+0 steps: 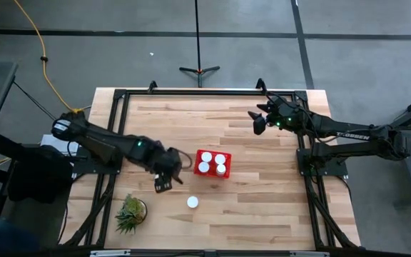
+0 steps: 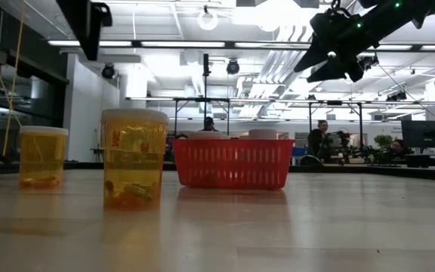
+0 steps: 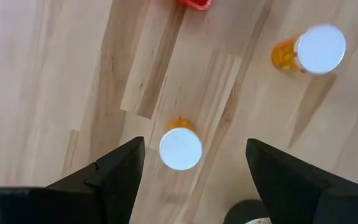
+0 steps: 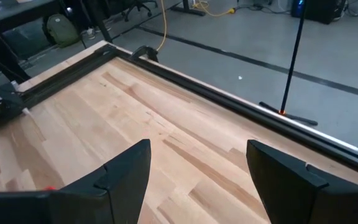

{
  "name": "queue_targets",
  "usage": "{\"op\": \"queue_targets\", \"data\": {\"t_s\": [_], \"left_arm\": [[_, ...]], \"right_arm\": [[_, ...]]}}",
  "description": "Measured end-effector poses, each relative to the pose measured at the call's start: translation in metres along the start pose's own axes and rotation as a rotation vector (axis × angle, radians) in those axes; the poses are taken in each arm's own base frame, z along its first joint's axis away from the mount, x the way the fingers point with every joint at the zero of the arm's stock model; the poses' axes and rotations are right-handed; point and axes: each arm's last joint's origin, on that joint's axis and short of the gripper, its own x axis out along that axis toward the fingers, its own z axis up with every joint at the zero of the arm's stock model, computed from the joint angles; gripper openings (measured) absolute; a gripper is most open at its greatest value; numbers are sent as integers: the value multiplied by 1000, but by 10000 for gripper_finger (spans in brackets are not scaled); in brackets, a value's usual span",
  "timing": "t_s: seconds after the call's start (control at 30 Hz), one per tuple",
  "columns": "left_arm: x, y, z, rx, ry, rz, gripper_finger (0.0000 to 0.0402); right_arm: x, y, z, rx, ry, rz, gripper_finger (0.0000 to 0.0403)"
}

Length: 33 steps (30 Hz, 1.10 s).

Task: Pick and place pill bottles into a basket
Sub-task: Put the top orange pill bottle into the red bin

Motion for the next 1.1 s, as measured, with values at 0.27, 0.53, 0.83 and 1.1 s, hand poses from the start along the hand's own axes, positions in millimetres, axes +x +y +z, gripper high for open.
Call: {"op": "queue_targets", "data": {"t_s": [0.27, 0.53, 0.83, 1.1], "left_arm": [[6, -12, -15, 9, 1, 60, 317], [30, -8, -24, 71, 73, 74, 317], [52, -5, -33, 128, 100, 93, 317], [68, -5, -37, 157, 107, 53, 317]], "right_arm": [[0, 0, 0, -8, 3, 9, 256], [0, 0, 0, -16, 3, 7, 256], [0, 0, 0, -18, 4, -5, 256], [0, 0, -1, -19, 7, 1, 256]]}}
